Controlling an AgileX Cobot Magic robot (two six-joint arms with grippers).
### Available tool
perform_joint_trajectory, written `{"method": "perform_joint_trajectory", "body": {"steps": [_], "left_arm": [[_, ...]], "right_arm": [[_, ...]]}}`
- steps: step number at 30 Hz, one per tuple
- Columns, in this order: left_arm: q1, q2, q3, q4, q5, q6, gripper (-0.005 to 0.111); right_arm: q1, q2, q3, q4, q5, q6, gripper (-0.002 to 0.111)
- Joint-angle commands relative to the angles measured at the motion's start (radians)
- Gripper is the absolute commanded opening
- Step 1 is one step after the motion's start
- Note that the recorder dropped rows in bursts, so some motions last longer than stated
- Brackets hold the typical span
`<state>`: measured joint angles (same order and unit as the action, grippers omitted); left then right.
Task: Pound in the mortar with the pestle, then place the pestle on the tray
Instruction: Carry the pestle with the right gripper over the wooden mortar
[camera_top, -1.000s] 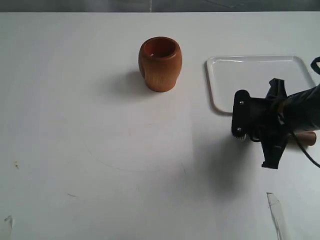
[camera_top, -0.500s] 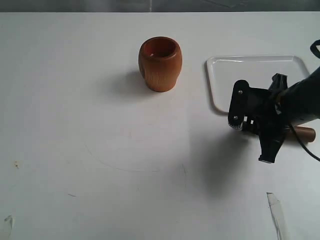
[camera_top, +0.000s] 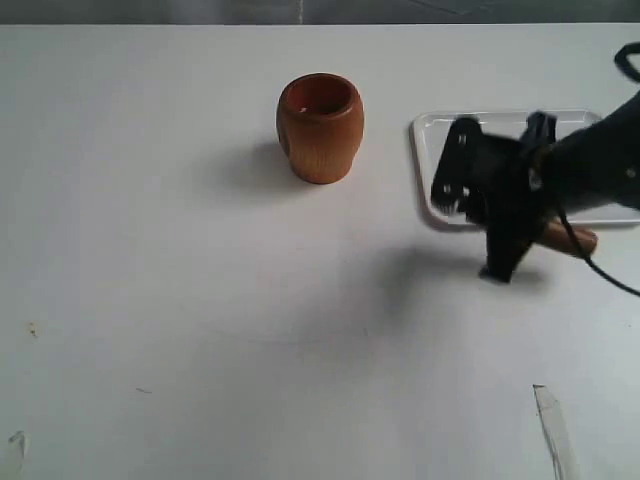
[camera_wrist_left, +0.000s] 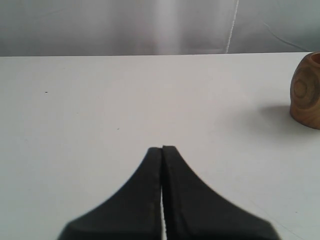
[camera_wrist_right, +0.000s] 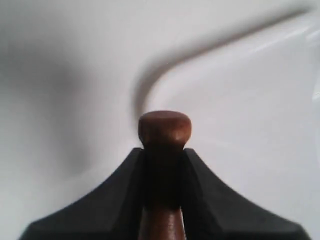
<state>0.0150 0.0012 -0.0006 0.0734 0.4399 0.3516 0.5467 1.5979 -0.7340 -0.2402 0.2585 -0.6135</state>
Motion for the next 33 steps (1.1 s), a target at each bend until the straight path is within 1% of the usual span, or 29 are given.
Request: {"method": "perform_joint_trajectory", "body": {"steps": [1,2,3,4,5,6,8,10,12,17,23,27,29,33], "left_arm": [[-0.008,-0.001,0.001,-0.007,-0.003,-0.008,0.000],[-0.008,-0.001,0.001,-0.007,-0.003,-0.008,0.000],[-0.008,-0.001,0.001,-0.007,-0.003,-0.008,0.000],[-0.008,-0.001,0.001,-0.007,-0.003,-0.008,0.000],[-0.008,-0.001,0.001,-0.007,-0.003,-0.008,0.000],[-0.008,-0.001,0.001,-0.007,-0.003,-0.008,0.000],[-0.008,-0.001,0.001,-0.007,-0.003,-0.008,0.000],[-0.008,-0.001,0.001,-0.007,-0.003,-0.008,0.000],[-0.008,-0.001,0.001,-0.007,-0.003,-0.008,0.000],[-0.008,-0.001,0.001,-0.007,-0.003,-0.008,0.000],[-0.008,-0.001,0.001,-0.007,-0.003,-0.008,0.000],[-0.008,-0.001,0.001,-0.007,-0.003,-0.008,0.000],[-0.008,-0.001,0.001,-0.007,-0.003,-0.008,0.000],[-0.008,-0.001,0.001,-0.007,-0.003,-0.008,0.000]], "right_arm": [[0.003,-0.184,-0.013,0.219,-0.324,0.020,0.000],[0.003,-0.224,0.001,0.290,-0.454,0.033,0.000],[0.008,-0.257,0.019,0.332,-0.601,0.088,0.000],[0.015,-0.276,0.041,0.334,-0.750,0.193,0.000],[0.014,-0.292,0.065,0.290,-0.894,0.346,0.000],[0.014,-0.294,0.088,0.207,-1.036,0.513,0.000],[0.012,-0.260,0.107,0.084,-1.242,0.713,0.000],[0.019,-0.193,0.105,0.027,-1.371,0.782,0.000],[0.036,-0.102,0.088,0.030,-1.459,0.828,0.000],[0.091,0.117,-0.008,0.037,-1.480,0.807,0.000],[0.119,0.318,-0.152,0.047,-1.480,0.798,0.000],[0.119,0.389,-0.217,0.060,-1.480,0.778,0.000],[0.119,0.409,-0.222,0.108,-1.480,0.717,0.000],[0.114,0.435,-0.222,0.150,-1.480,0.679,0.000]]}}
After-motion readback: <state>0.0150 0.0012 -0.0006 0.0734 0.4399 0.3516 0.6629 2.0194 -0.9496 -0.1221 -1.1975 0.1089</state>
